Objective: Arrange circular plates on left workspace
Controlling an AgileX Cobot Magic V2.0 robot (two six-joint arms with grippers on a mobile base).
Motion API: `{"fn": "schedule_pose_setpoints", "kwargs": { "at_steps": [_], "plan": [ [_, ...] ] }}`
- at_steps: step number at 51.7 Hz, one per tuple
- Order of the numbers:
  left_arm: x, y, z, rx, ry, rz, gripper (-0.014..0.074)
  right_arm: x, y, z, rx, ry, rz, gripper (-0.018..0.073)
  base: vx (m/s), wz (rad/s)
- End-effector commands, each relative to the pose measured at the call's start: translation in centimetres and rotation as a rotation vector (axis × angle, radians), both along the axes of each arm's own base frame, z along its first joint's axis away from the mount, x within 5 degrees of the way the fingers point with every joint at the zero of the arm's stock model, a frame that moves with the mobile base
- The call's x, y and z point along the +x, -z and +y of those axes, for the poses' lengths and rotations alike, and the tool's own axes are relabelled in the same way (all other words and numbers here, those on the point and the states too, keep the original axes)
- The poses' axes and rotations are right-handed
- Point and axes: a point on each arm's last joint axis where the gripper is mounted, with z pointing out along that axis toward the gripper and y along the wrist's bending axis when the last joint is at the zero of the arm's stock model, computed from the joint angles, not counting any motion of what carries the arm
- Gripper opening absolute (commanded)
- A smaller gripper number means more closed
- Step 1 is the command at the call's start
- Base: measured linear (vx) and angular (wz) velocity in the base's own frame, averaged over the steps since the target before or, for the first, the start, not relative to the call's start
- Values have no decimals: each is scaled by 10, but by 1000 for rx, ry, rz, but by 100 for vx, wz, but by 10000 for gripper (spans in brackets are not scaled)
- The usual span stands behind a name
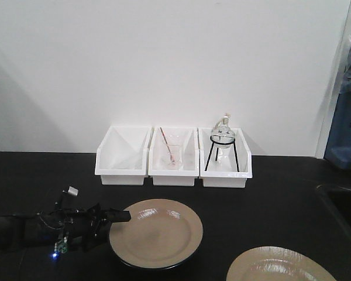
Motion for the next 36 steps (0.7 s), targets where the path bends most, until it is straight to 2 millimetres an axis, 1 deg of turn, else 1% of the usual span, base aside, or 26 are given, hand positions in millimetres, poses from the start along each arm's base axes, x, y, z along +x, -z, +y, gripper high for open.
{"fn": "schedule_pose_setpoints", "kwargs": {
  "at_steps": [1,7,13,19,21,22,25,28,30,31,33,34,36],
  "plan": [
    [5,-49,5,-105,-19,-132,618,-1,-2,0,-17,5,-76,-3,0,0],
    [6,-56,15,-74,-24,-192,588,-1,-2,0,-17,5,-76,-3,0,0],
    [5,-71,28,-49,-31,-260,561,-1,-2,0,-17,5,-77,-3,0,0],
    [-1,-97,41,-52,-32,-326,521,-1,-2,0,-17,5,-77,-3,0,0],
    [-5,-109,48,-45,-28,-355,490,-1,-3,0,-17,5,-88,-3,0,0],
    [-8,-117,52,-35,-19,-376,461,-1,-5,0,-18,5,-108,-3,0,0],
    [-16,-134,59,-6,7,-421,378,-2,-10,0,1,5,-162,-3,0,0],
    [-27,-154,64,21,49,-470,249,-3,-18,-1,69,4,-227,-3,0,0],
    [-34,-162,67,48,84,-492,149,-4,-24,-1,122,1,-246,-3,0,0],
    [-38,-168,67,57,96,-505,115,-5,-27,-2,155,0,-244,-3,0,0],
    [-46,-175,69,85,145,-525,15,-6,-40,-2,224,-9,-233,-3,0,1],
    [-50,-179,70,99,164,-533,-10,-6,-47,-1,257,-14,-213,-3,0,1],
    [-56,-184,71,120,194,-544,-9,-4,-56,0,319,-28,-143,-3,0,1]
  ]
}}
